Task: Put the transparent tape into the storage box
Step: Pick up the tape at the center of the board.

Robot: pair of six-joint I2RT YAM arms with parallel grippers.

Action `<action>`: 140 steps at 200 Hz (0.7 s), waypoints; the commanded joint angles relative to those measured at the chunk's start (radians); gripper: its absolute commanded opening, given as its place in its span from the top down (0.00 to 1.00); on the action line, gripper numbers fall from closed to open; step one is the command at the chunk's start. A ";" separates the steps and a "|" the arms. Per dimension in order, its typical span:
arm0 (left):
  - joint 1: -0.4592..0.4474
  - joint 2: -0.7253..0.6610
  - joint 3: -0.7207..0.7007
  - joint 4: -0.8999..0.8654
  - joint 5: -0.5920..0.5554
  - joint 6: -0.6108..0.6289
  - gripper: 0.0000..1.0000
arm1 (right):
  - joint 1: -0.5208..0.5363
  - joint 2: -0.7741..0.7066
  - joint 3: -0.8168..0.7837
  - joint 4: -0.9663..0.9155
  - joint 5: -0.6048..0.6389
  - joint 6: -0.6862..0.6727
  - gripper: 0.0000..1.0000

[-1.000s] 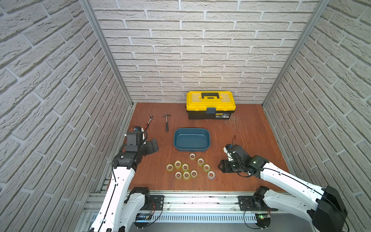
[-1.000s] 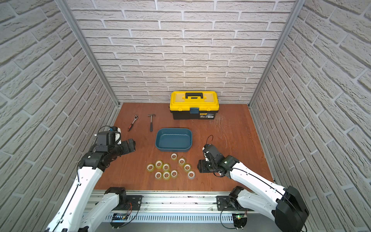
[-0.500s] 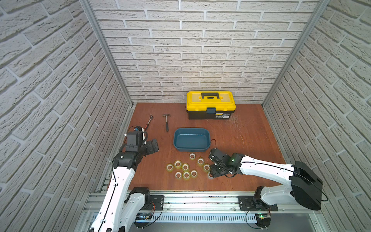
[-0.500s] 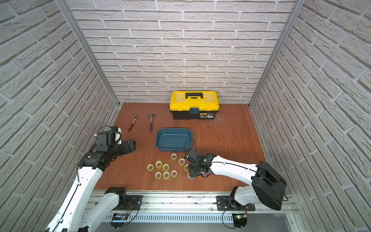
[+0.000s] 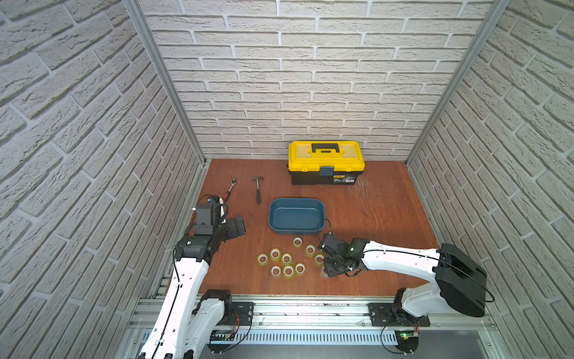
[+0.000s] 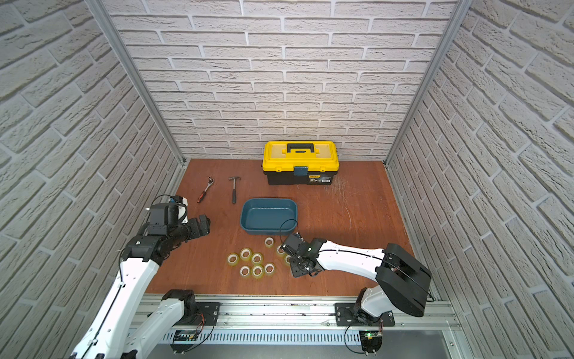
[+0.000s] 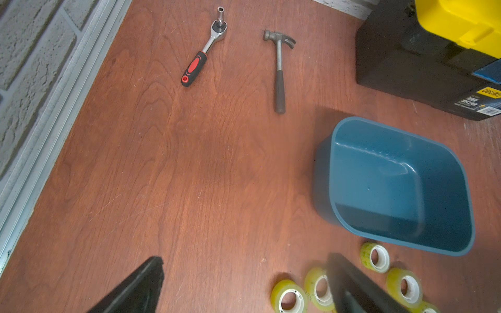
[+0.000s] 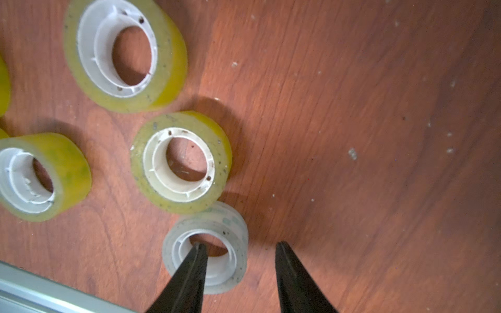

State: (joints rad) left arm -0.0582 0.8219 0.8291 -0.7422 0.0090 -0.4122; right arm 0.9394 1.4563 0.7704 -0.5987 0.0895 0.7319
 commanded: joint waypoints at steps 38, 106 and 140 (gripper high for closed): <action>-0.002 0.006 0.011 -0.002 0.011 0.019 0.02 | 0.037 0.018 -0.047 0.079 0.032 0.047 0.67; -0.002 -0.005 0.011 0.015 0.014 0.019 0.02 | 0.053 -0.152 -0.044 -0.017 0.063 0.012 0.94; -0.002 0.057 0.102 0.057 0.040 0.051 0.02 | 0.051 -0.301 0.015 -0.130 0.094 -0.005 0.97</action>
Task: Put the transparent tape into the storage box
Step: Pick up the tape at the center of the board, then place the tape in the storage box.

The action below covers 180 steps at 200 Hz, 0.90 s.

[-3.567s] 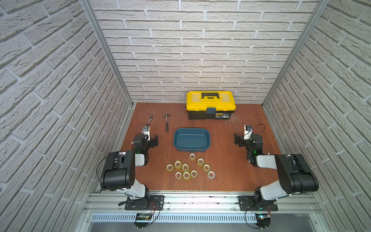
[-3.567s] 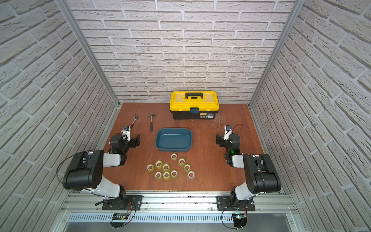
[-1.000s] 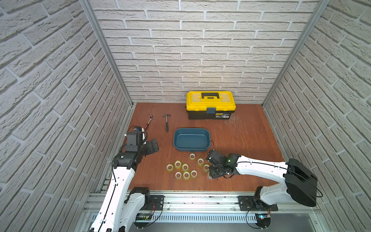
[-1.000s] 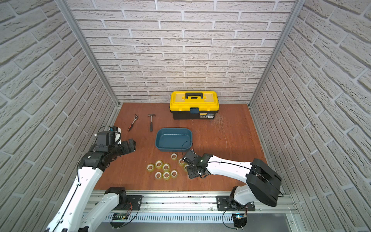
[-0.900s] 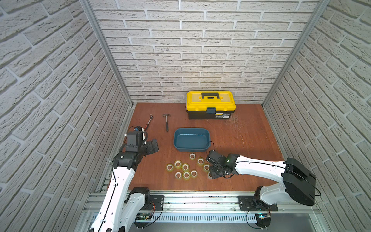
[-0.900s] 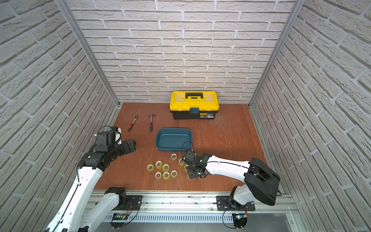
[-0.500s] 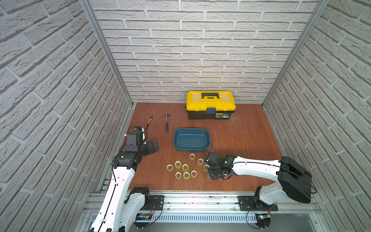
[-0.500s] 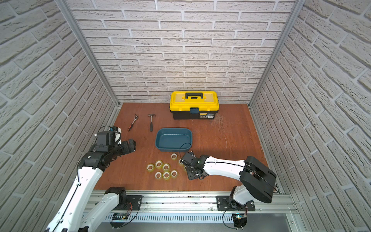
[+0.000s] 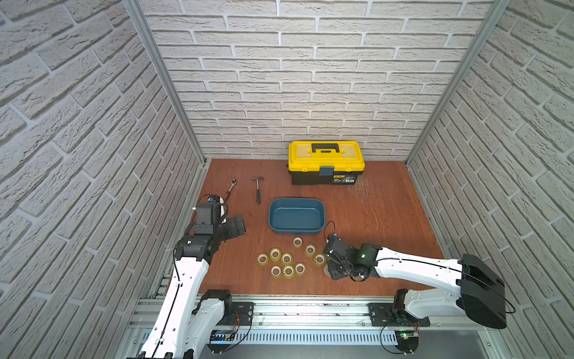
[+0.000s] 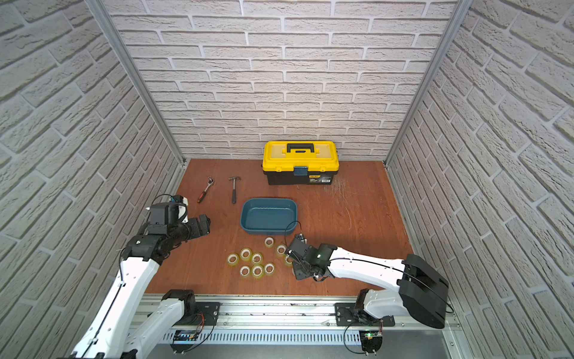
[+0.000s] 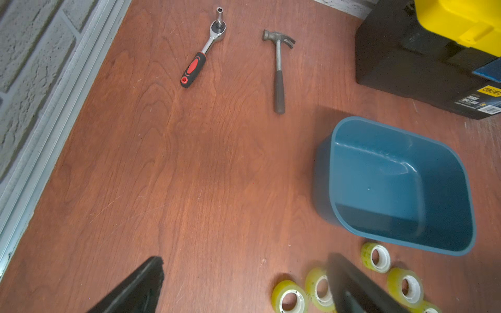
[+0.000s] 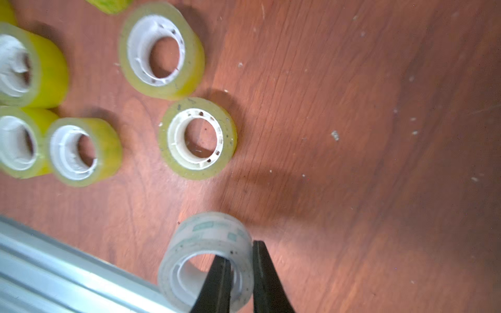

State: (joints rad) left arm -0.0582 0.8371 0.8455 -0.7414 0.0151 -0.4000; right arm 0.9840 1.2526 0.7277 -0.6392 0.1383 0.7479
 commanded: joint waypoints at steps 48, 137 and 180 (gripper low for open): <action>0.013 0.171 0.179 0.171 0.078 0.151 0.02 | 0.002 -0.084 0.271 -0.153 0.056 -0.098 0.97; 0.051 0.165 0.122 0.196 0.026 0.167 0.02 | -0.122 0.397 0.804 -0.145 -0.084 -0.238 0.97; 0.053 0.153 0.109 0.200 0.012 0.165 0.02 | -0.193 0.717 1.103 -0.184 -0.185 -0.284 0.97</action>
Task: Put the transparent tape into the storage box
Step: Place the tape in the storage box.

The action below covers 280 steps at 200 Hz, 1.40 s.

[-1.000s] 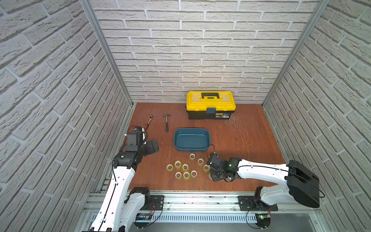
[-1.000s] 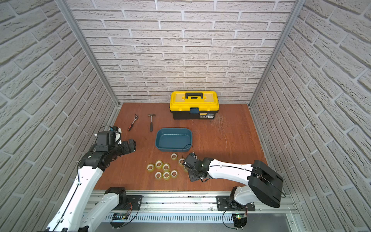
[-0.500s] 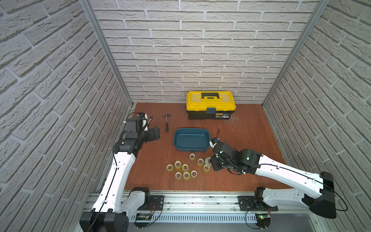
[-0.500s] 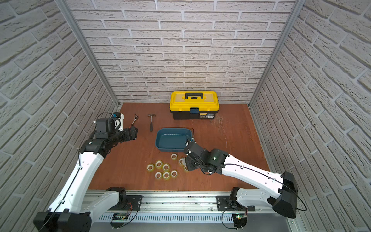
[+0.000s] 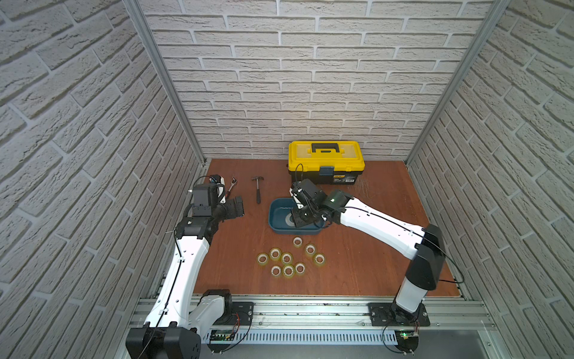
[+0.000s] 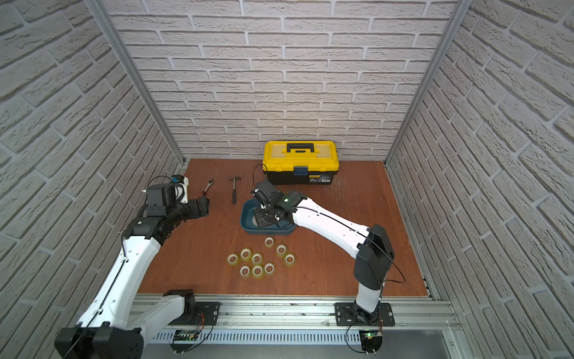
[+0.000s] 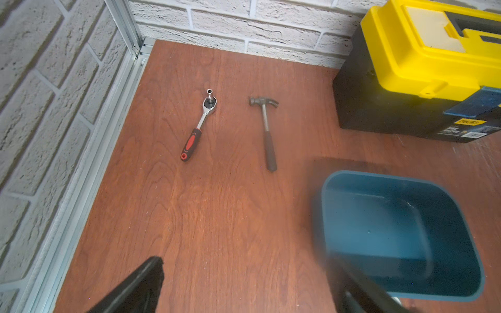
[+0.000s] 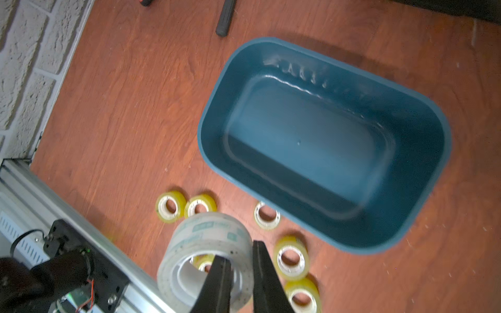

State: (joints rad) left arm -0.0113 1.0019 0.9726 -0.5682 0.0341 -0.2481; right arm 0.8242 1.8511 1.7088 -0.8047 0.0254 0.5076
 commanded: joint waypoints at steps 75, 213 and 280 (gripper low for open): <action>0.003 -0.003 -0.019 0.037 0.036 0.009 0.02 | -0.092 0.460 0.357 -0.002 -0.056 -0.019 0.97; 0.003 0.016 -0.017 0.036 0.064 0.010 0.02 | -0.108 0.516 0.453 0.075 -0.067 0.046 0.52; -0.021 0.010 -0.021 0.053 0.064 0.018 0.02 | -0.083 0.261 0.269 0.130 -0.093 -0.015 0.52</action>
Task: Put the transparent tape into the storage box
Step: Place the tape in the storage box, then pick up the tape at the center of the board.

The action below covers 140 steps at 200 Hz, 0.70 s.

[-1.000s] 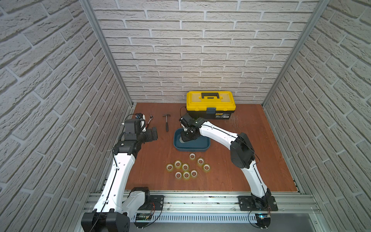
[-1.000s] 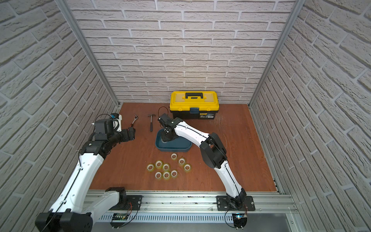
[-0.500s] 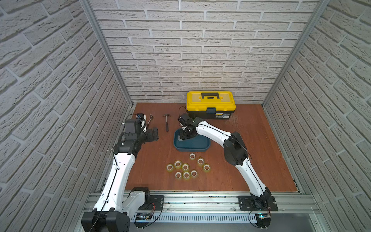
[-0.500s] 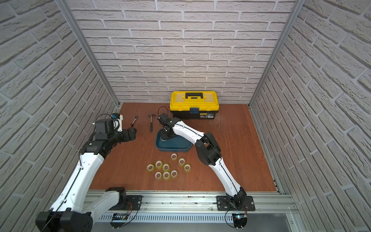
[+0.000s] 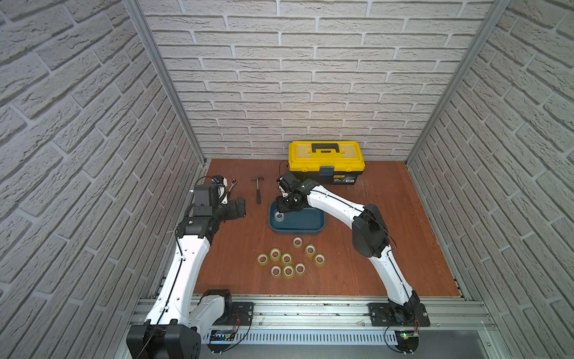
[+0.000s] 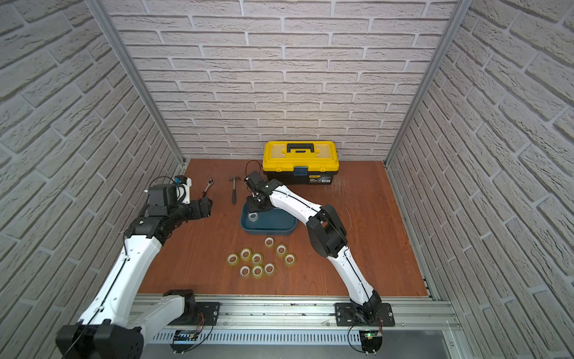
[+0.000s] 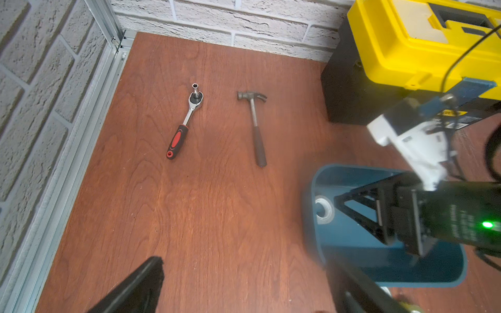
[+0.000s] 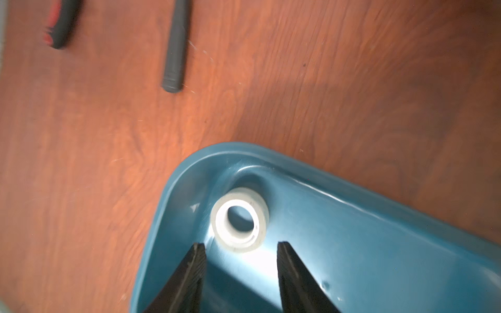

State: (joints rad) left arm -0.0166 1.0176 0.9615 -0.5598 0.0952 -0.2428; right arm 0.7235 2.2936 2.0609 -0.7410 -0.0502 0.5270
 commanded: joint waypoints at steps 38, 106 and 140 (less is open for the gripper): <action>-0.127 -0.016 0.023 -0.020 -0.048 -0.045 0.02 | 0.023 -0.420 -0.369 0.212 -0.050 -0.038 0.55; -0.268 0.002 -0.046 0.004 -0.176 -0.072 0.02 | 0.030 -0.695 -0.726 0.285 -0.056 -0.098 0.57; -0.267 -0.027 -0.035 -0.023 -0.197 -0.047 0.02 | 0.030 -0.775 -0.838 0.295 -0.037 -0.096 0.56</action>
State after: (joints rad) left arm -0.2806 1.0191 0.9188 -0.5785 -0.0608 -0.3031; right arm 0.7483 1.5887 1.2713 -0.5030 -0.1013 0.4480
